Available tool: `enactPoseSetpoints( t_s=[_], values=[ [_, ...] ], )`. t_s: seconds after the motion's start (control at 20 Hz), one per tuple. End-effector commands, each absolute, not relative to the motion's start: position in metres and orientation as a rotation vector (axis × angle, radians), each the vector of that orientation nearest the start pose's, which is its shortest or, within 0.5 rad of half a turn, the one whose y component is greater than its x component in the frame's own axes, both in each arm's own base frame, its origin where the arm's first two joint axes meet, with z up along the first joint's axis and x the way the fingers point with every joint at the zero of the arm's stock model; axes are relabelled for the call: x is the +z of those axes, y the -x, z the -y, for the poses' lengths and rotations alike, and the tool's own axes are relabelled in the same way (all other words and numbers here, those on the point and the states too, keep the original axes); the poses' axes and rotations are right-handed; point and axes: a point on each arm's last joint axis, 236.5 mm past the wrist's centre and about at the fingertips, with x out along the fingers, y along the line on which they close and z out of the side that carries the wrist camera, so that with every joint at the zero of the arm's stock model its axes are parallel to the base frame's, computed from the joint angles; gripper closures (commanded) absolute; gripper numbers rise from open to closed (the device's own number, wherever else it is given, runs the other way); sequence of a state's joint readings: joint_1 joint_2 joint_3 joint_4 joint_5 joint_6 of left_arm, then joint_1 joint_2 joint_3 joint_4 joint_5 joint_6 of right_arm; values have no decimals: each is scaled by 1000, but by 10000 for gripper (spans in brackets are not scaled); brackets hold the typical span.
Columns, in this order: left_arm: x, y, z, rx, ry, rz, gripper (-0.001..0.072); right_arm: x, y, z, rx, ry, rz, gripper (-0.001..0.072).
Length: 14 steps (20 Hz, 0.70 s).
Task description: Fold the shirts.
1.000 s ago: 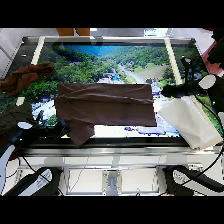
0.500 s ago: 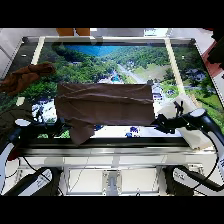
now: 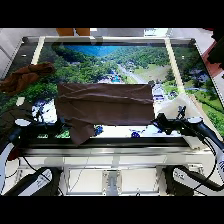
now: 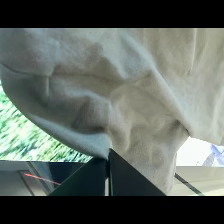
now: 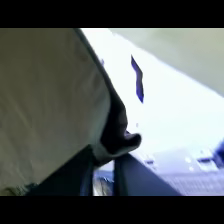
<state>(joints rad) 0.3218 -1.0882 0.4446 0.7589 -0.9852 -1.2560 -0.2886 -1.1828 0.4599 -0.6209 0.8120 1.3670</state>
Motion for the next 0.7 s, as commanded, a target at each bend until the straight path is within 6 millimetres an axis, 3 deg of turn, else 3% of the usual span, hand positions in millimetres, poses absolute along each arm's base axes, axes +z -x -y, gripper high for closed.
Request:
enactPoseSetpoints(
  t_s=[0.0, 0.05, 0.15, 0.25, 0.35, 0.5, 0.55, 0.65],
  values=[
    [-92, -264, 62, -134, 852, -1319, 695, -104, -310, -50, -65, -1080, -1185, 581],
    [-90, -267, 62, -141, 846, -1311, 696, -100, -310, -55, -28, -1074, -1186, 676],
    [-69, -279, 61, -184, 813, -1269, 696, -83, -310, -67, 69, -1054, -1165, 681],
    [-32, -283, 59, -250, 707, -1215, 696, -58, -305, -73, 139, -1024, -1152, 681],
    [-10, -269, 43, -199, 575, -1198, 696, -40, -297, -66, 149, -979, -1141, 681],
    [0, -225, 11, -34, 432, -1248, 696, -32, -280, -47, 120, -814, -1174, 682],
    [7, -219, 13, -39, 418, -1232, 696, -33, -273, -44, 114, -778, -1205, 682],
    [32, -233, 31, -107, 474, -1130, 697, -31, -271, -43, 121, -754, -1218, 682]
  ],
)
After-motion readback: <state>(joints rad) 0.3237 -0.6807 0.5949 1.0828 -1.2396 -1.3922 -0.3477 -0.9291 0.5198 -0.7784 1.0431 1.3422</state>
